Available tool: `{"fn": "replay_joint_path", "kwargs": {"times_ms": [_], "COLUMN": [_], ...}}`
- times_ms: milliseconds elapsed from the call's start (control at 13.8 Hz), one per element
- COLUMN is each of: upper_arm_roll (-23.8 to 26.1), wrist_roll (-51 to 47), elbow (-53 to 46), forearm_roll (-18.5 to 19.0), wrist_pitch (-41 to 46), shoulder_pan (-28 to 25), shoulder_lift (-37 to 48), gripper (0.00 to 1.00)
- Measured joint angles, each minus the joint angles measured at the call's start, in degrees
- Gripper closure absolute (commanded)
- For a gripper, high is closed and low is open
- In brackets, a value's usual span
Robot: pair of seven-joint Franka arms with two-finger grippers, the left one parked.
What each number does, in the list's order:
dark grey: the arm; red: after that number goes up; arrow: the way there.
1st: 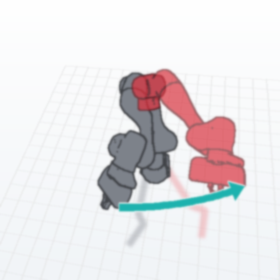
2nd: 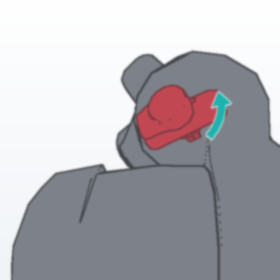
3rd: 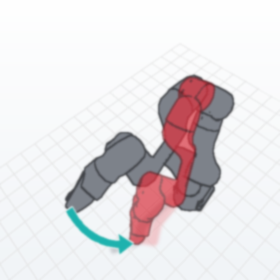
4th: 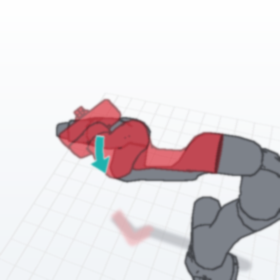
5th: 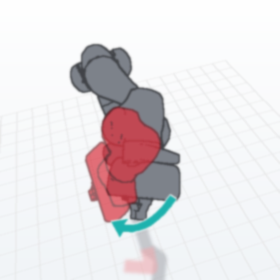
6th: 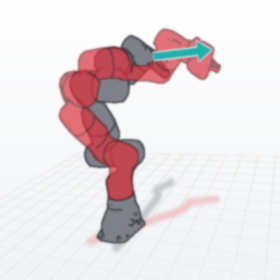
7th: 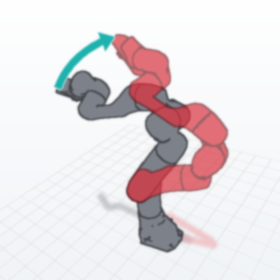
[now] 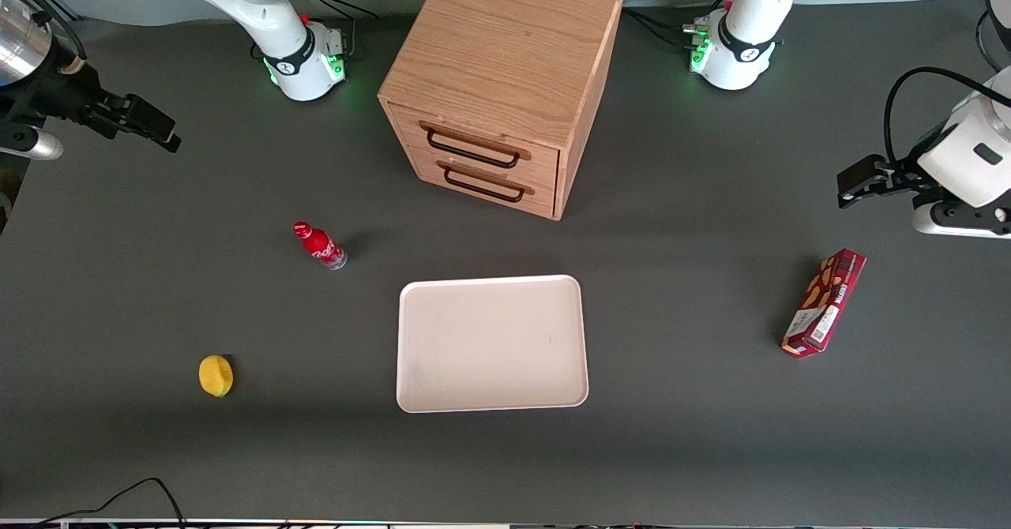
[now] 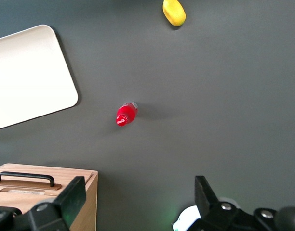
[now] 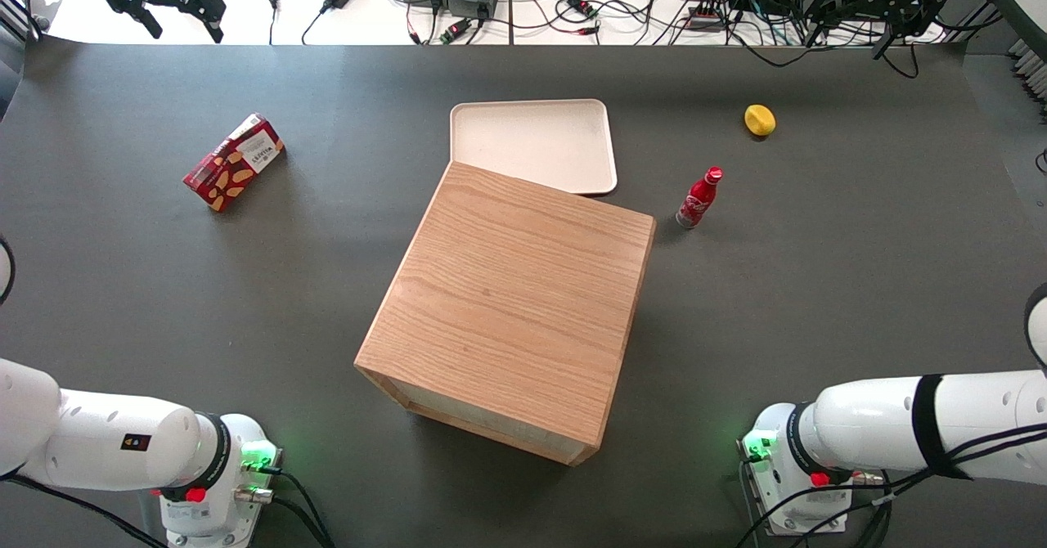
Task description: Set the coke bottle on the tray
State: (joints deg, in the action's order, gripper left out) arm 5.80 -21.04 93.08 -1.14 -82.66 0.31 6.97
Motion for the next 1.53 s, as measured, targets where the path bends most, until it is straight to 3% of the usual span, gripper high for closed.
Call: {"fn": "replay_joint_path", "kwargs": {"times_ms": [291,436,582,800,1091,1164,1309,1527], "upper_arm_roll": [0.02,0.53,2.47,5.74,6.43,6.41,6.41,6.41], "wrist_roll": [-0.01,-0.01,-0.03,-1.21,-1.36,-1.36,-1.36,-1.56], "elbow": [-0.89,1.4,9.0,24.35,37.28,38.88,41.28,41.86], "forearm_roll": [-0.37,-2.95,-3.96,-4.01,-3.75,-3.32,-2.68,-1.17], "wrist_pitch": [1.98,1.04,-7.32,-26.77,-45.4,-48.66,-53.51,-54.57], "shoulder_pan": [-0.01,-0.1,-0.26,-0.54,-0.52,-0.51,-0.51,-0.51], "shoulder_lift": [-1.89,-2.52,-3.12,-4.51,-7.32,-7.96,-9.1,-9.55], "gripper": [0.0,0.0,0.0,0.0,0.0,0.3,1.0,1.0]}}
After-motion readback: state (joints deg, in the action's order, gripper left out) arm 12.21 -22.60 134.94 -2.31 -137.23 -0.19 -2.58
